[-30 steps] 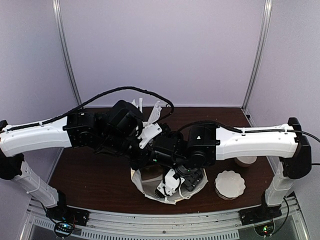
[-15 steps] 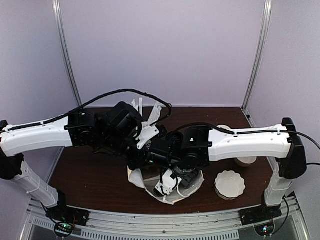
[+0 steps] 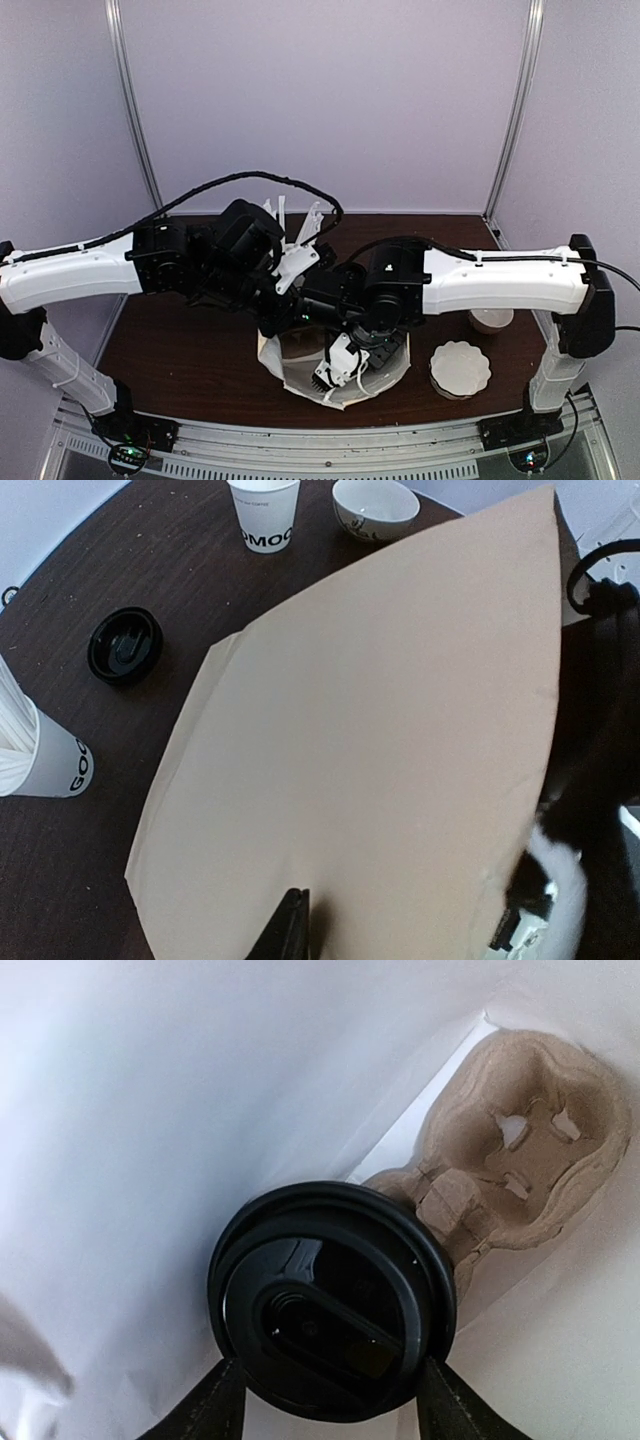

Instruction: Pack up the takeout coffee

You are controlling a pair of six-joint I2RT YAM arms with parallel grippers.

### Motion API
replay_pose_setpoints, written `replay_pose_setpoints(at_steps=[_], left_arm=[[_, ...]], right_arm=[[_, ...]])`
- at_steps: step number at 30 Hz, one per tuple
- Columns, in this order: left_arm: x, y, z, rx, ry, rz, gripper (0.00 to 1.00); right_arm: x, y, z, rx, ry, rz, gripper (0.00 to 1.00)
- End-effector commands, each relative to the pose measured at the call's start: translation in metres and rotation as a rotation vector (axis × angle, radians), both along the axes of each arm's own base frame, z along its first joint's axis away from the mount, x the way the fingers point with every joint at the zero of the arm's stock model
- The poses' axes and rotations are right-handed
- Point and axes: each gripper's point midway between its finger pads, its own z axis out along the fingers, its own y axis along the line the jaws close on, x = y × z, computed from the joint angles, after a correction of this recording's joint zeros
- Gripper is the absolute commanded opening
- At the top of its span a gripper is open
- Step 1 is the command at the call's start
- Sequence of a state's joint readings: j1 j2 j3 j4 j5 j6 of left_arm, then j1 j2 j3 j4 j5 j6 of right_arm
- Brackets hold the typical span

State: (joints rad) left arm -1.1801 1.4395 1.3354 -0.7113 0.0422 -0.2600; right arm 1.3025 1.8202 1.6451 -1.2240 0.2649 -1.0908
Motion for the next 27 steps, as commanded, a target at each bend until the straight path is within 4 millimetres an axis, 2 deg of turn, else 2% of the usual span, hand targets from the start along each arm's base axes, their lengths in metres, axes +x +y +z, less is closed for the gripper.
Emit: replay_pose_setpoints(at_steps=[1, 5, 9, 13, 14, 16, 18, 27], left_arm=[[-0.013, -0.020, -0.003, -0.022, -0.001, -0.072, 0.18], [-0.012, -0.020, -0.005, -0.010, -0.003, -0.073, 0.19], [-0.011, -0.021, -0.005, -0.007, -0.005, -0.069, 0.19], [-0.010, -0.021, -0.004, -0.009, -0.009, -0.065, 0.18], [-0.010, -0.021, -0.003, -0.010, -0.010, -0.065, 0.19], [-0.010, -0.021, -0.002, -0.012, -0.010, -0.064, 0.18], [-0.011, -0.020, -0.002, -0.012, -0.009, -0.066, 0.19], [-0.012, -0.023, 0.004, -0.035, -0.008, -0.078, 0.19]], right_arm=[[-0.009, 0.015, 0.044, 0.153, 0.034, -0.009, 0.60], [-0.017, 0.012, 0.056, 0.159, 0.074, -0.004, 0.56], [-0.023, 0.009, 0.066, 0.170, 0.104, -0.008, 0.56], [-0.026, 0.009, 0.068, 0.175, 0.115, -0.008, 0.56], [-0.025, 0.008, 0.064, 0.164, 0.114, -0.010, 0.59], [-0.025, 0.003, 0.056, 0.128, 0.107, -0.001, 0.76], [-0.024, 0.000, 0.048, 0.104, 0.103, 0.009, 0.85], [-0.013, -0.002, 0.011, 0.032, 0.083, 0.016, 0.92]])
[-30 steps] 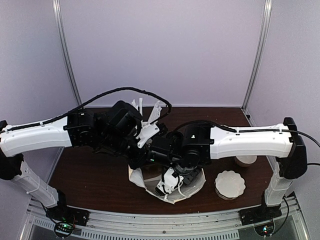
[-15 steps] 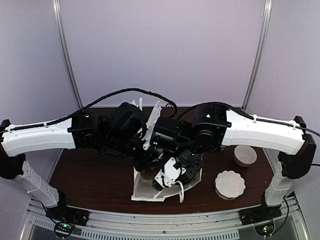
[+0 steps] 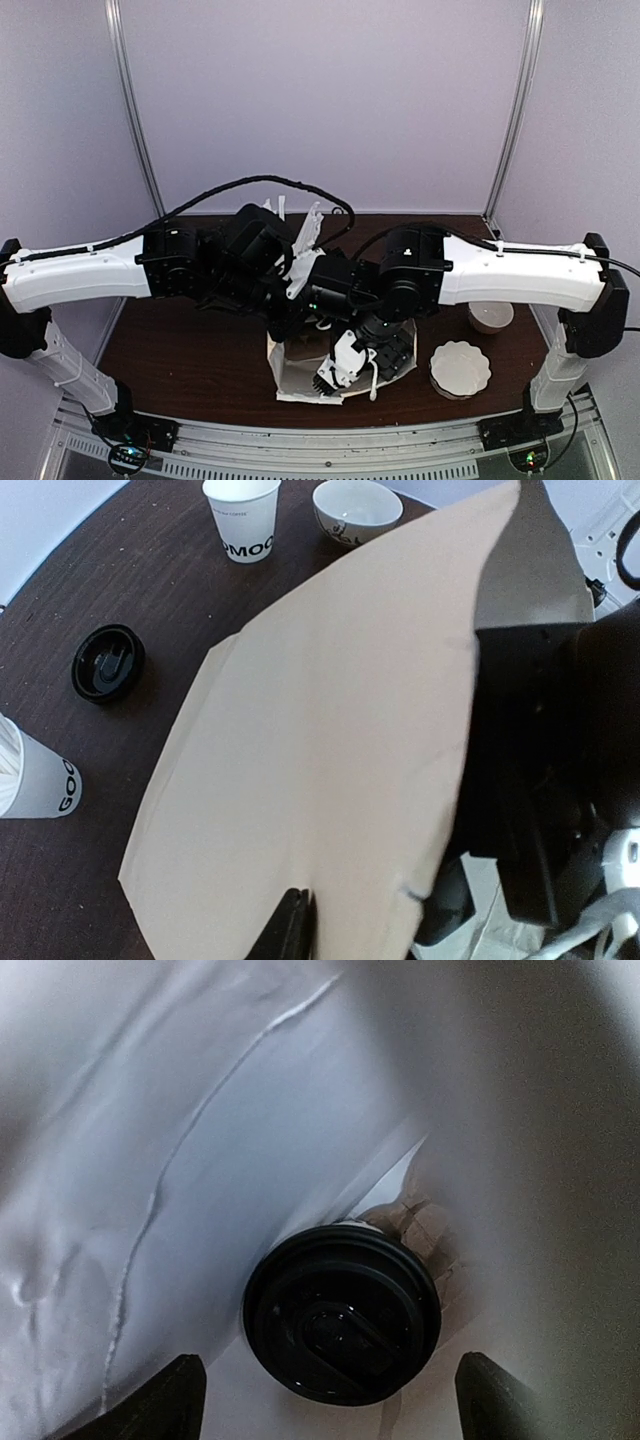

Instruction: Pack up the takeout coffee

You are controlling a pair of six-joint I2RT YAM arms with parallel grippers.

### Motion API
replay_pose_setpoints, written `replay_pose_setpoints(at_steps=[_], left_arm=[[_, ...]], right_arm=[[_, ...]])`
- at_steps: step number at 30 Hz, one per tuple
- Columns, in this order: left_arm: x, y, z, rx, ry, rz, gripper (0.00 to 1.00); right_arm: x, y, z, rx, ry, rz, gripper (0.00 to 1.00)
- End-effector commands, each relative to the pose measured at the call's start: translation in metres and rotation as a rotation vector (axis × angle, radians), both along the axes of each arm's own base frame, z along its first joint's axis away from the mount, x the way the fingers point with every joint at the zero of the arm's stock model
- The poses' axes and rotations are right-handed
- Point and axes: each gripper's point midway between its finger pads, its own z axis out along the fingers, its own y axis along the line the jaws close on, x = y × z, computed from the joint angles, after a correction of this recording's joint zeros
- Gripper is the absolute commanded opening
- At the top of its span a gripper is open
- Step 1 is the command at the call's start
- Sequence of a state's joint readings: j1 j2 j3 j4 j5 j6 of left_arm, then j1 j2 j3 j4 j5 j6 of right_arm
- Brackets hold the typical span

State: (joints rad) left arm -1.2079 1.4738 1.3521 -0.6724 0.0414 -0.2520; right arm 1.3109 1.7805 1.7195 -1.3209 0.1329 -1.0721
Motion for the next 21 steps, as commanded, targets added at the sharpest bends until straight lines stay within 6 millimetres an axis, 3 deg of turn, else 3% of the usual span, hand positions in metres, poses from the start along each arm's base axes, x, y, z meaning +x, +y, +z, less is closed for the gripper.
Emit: replay_pose_setpoints(at_steps=[1, 14, 18, 21], left_arm=[[-0.007, -0.007, 0.003, -0.017, 0.008, -0.047, 0.19], [-0.010, -0.008, 0.000, -0.025, 0.035, -0.067, 0.16], [-0.011, -0.009, -0.003, -0.023, 0.043, -0.068, 0.16], [-0.012, -0.008, -0.005, -0.021, 0.048, -0.069, 0.16]], right_arm=[[0.015, -0.002, -0.019, -0.036, -0.042, 0.001, 0.94], [0.043, -0.005, -0.061, -0.128, -0.090, -0.040, 0.99], [0.057, 0.001, -0.071, -0.129, -0.148, -0.054, 0.91], [0.062, 0.004, -0.070, -0.121, -0.165, -0.066, 0.79]])
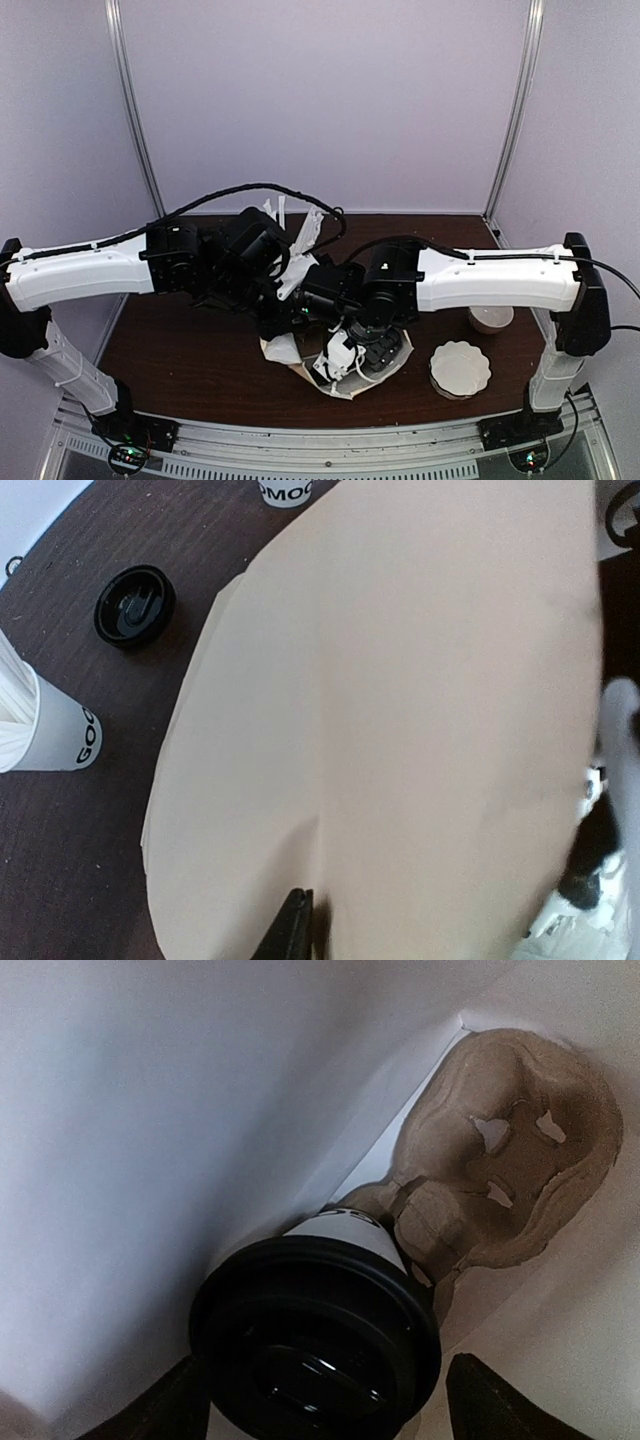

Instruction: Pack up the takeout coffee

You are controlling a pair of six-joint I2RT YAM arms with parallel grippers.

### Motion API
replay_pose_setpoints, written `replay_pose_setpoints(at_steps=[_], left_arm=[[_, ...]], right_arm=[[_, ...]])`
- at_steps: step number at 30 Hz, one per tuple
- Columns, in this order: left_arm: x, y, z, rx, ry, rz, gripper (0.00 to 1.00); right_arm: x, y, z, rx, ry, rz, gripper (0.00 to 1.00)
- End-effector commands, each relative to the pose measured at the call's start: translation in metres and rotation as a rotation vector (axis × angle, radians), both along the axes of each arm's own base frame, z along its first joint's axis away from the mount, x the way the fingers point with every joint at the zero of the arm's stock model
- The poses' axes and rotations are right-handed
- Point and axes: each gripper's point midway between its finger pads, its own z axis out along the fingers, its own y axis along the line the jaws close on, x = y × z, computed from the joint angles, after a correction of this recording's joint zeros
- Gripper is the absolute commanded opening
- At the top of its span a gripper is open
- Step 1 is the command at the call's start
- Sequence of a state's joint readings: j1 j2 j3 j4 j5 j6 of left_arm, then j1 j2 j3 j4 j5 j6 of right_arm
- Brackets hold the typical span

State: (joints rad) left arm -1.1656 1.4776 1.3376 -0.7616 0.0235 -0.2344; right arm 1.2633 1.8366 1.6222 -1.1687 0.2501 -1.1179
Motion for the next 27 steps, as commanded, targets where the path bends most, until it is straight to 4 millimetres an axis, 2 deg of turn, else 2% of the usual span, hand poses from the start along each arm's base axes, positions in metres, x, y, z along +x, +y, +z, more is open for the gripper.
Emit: replay_pose_setpoints(at_steps=[1, 5, 12, 18, 21, 24, 25, 27], left_arm=[[-0.024, -0.033, 0.017, -0.132, 0.036, -0.105, 0.16], [-0.023, -0.031, 0.019, -0.135, 0.031, -0.102, 0.16], [-0.019, -0.030, 0.022, -0.121, 0.014, -0.085, 0.16], [-0.011, -0.032, 0.033, -0.111, -0.027, -0.072, 0.17], [-0.007, -0.031, 0.036, -0.102, -0.042, -0.060, 0.17], [-0.007, -0.030, 0.038, -0.107, -0.048, -0.057, 0.17], [-0.007, -0.030, 0.039, -0.109, -0.048, -0.057, 0.17], [-0.008, -0.029, 0.040, -0.111, -0.047, -0.058, 0.17]], right_arm=[[0.023, 0.001, -0.032, -0.068, -0.052, -0.045, 0.75], [0.018, 0.002, -0.018, -0.045, -0.026, -0.053, 0.59], [-0.008, -0.001, 0.023, 0.012, 0.091, -0.044, 0.51], [-0.035, -0.001, 0.051, 0.038, 0.173, -0.021, 0.50], [-0.044, -0.001, 0.059, 0.048, 0.203, -0.028, 0.49], [-0.048, -0.002, 0.058, 0.049, 0.213, -0.034, 0.47], [-0.047, -0.003, 0.057, 0.046, 0.212, -0.041, 0.49], [-0.044, -0.005, 0.050, 0.038, 0.190, -0.052, 0.59]])
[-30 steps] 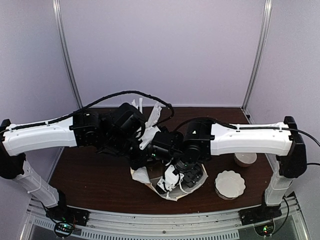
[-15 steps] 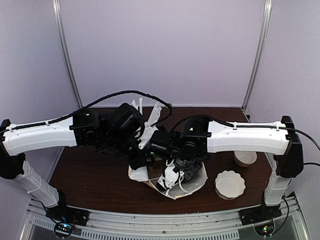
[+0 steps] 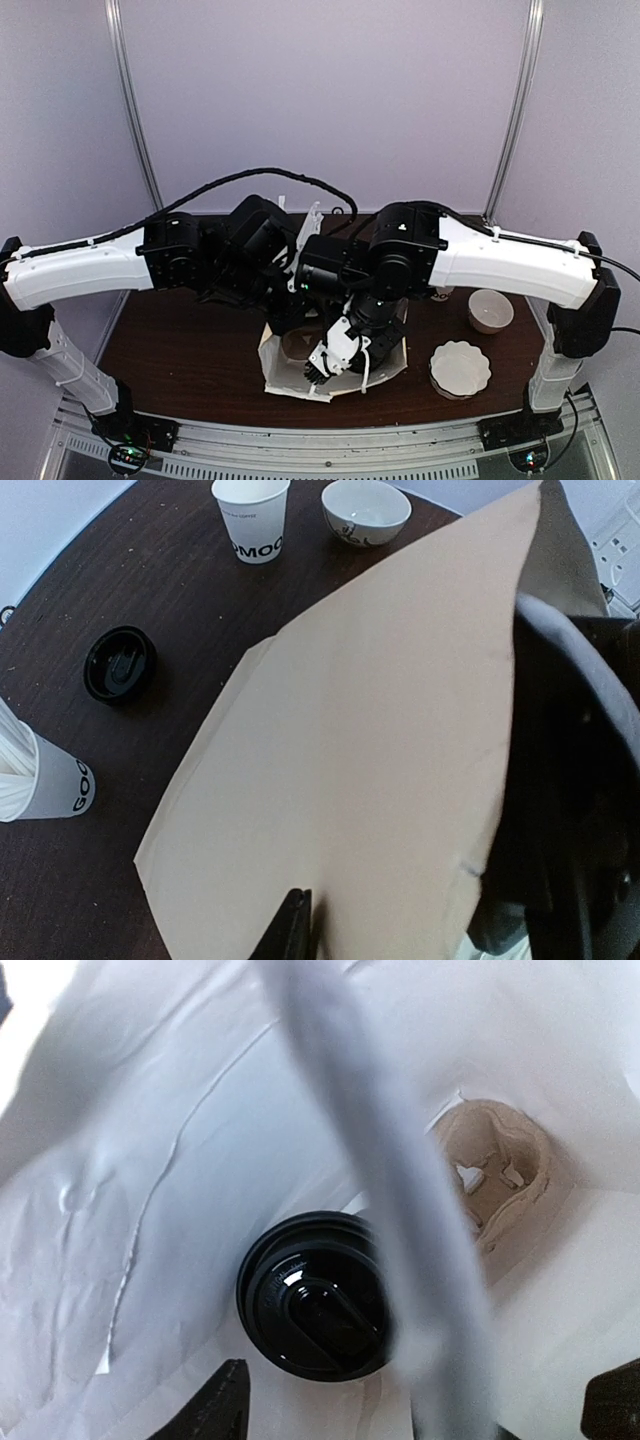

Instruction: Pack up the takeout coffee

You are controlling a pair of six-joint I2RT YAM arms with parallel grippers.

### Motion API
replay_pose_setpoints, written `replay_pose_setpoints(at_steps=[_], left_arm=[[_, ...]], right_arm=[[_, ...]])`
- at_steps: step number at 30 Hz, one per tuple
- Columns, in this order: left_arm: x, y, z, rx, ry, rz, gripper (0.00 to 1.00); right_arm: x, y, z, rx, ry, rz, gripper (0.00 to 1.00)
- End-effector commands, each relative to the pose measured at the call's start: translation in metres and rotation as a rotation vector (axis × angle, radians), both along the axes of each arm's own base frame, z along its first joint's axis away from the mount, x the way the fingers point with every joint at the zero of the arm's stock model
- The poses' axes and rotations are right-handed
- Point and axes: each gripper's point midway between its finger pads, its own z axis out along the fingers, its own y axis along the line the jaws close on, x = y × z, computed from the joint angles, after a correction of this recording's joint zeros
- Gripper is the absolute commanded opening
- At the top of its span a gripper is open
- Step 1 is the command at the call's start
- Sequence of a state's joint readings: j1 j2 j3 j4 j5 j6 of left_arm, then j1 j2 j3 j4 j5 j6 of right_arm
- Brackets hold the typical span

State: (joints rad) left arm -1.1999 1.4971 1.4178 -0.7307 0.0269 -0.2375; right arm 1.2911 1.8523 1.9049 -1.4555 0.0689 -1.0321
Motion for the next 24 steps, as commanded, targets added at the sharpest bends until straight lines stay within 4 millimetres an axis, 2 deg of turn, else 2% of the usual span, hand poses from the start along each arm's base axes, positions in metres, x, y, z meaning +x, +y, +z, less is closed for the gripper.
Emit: replay_pose_setpoints(at_steps=[1, 3, 7, 11, 18, 24], left_arm=[[-0.002, -0.005, 0.009, -0.026, -0.016, -0.025, 0.17], [-0.004, -0.006, 0.010, -0.032, -0.008, -0.031, 0.17], [-0.008, -0.009, 0.011, -0.051, 0.001, -0.051, 0.18], [-0.010, -0.011, 0.011, -0.061, 0.008, -0.069, 0.18], [-0.011, -0.010, 0.012, -0.069, 0.002, -0.077, 0.18], [-0.010, -0.009, 0.011, -0.069, -0.006, -0.068, 0.18]], right_arm=[[0.000, -0.009, -0.009, -0.024, -0.008, -0.031, 0.62], [0.008, -0.005, -0.016, -0.013, -0.047, -0.051, 0.66], [0.020, 0.004, -0.028, -0.006, -0.069, -0.102, 0.66], [0.040, 0.008, -0.037, -0.005, -0.108, -0.138, 0.65], [0.062, 0.001, -0.056, -0.074, -0.091, -0.201, 0.58], [0.069, -0.015, -0.077, -0.171, -0.083, -0.206, 0.57]])
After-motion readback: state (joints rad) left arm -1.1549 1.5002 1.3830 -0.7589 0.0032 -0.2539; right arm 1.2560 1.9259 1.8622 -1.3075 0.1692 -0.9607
